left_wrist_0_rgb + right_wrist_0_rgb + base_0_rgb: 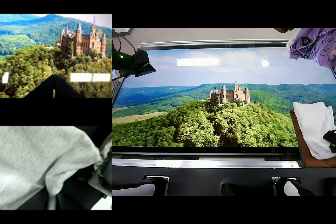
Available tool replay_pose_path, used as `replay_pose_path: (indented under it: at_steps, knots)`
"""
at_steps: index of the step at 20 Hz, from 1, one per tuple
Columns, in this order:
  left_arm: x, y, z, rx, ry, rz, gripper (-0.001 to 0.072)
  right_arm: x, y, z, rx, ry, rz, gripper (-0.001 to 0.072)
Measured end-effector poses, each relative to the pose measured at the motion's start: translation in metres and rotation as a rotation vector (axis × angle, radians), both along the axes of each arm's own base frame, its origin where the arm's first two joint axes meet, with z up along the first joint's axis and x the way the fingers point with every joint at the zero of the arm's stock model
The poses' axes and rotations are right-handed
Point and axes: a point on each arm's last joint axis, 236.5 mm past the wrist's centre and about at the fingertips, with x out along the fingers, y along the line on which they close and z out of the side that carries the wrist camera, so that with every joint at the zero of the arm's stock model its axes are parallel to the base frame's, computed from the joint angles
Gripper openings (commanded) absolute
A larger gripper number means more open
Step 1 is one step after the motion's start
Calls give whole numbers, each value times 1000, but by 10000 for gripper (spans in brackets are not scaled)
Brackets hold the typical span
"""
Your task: Fold the clothes and pants, and hang the long-sleeved shirts on hangers.
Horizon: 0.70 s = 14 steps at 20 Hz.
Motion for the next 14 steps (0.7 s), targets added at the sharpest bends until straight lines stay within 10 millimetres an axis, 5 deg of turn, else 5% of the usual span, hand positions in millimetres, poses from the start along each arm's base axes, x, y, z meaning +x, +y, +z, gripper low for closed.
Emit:
replay_pose_path:
  at_steps: [1,7,11,14]
  knots:
    - [0,0,0,0,0,0,16,-1,0,1,2,10,10,404]
    - [0,0,0,1,-1,-1,17,20,-8,3,2,-50,122,340]
    - [0,0,0,5,-2,-7,16,103,12,18,48,-326,331,113]
    - [-2,-1,0,23,-6,-31,13,179,75,37,130,-540,613,37]
